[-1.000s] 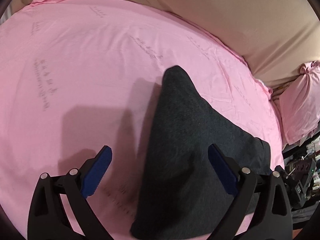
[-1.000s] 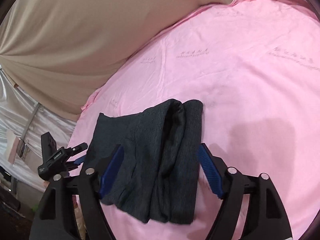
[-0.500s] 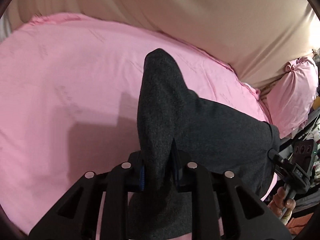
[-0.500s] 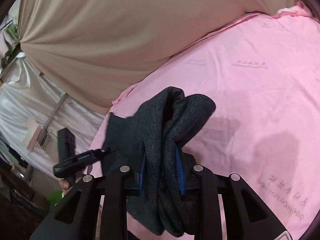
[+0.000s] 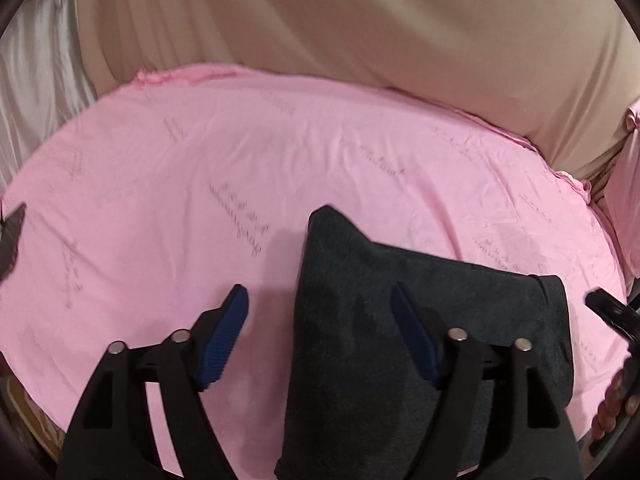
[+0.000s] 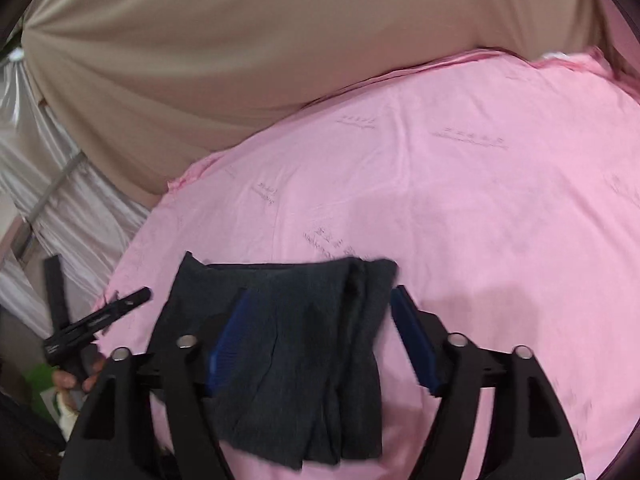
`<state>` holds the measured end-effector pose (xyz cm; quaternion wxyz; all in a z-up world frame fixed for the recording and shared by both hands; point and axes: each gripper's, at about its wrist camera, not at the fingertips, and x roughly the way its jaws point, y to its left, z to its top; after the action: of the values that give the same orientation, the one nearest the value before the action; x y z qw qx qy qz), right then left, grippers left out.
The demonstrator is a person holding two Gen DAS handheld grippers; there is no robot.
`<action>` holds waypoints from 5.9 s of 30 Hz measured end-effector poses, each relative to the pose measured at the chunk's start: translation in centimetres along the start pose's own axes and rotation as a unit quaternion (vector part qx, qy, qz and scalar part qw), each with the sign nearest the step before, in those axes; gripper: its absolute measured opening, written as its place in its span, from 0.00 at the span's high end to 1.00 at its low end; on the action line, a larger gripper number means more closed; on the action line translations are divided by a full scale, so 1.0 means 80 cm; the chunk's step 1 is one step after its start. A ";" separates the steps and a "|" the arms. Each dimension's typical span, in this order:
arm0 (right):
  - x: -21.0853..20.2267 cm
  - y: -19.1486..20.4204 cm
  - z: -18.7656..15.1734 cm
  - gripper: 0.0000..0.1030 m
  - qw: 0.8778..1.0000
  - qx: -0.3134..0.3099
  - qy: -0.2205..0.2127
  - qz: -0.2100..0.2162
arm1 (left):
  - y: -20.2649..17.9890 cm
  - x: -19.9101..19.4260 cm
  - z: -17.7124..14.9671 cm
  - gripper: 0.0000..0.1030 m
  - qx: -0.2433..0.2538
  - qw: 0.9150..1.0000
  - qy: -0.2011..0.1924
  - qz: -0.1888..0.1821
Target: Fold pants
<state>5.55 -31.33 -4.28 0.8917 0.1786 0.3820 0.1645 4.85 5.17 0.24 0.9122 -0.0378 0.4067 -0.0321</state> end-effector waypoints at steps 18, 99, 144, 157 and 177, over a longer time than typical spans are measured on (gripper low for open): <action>-0.055 0.002 -0.056 0.65 0.999 0.024 0.033 0.035 | -0.004 0.063 -0.035 0.15 0.019 0.998 0.051 0.026; -0.055 0.024 -0.131 0.20 0.999 0.030 0.013 -0.038 | 0.043 0.013 -0.110 0.14 -0.076 0.982 0.125 -0.121; -0.032 0.042 -0.057 0.77 0.998 0.034 0.033 0.040 | -0.012 0.038 -0.028 0.84 -0.017 0.974 0.135 -0.183; -0.202 0.150 0.001 0.78 0.988 -0.053 -0.144 0.030 | -0.047 -0.167 0.078 0.84 0.103 0.959 -0.063 -0.258; -0.060 0.113 0.228 0.77 0.972 -0.057 -0.224 0.037 | -0.076 -0.033 0.275 0.81 0.074 0.971 -0.182 -0.133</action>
<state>14.49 -28.94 14.48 0.9565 0.1741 0.1561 0.1745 19.28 0.28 17.40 0.9589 -0.0293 0.2213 -0.1753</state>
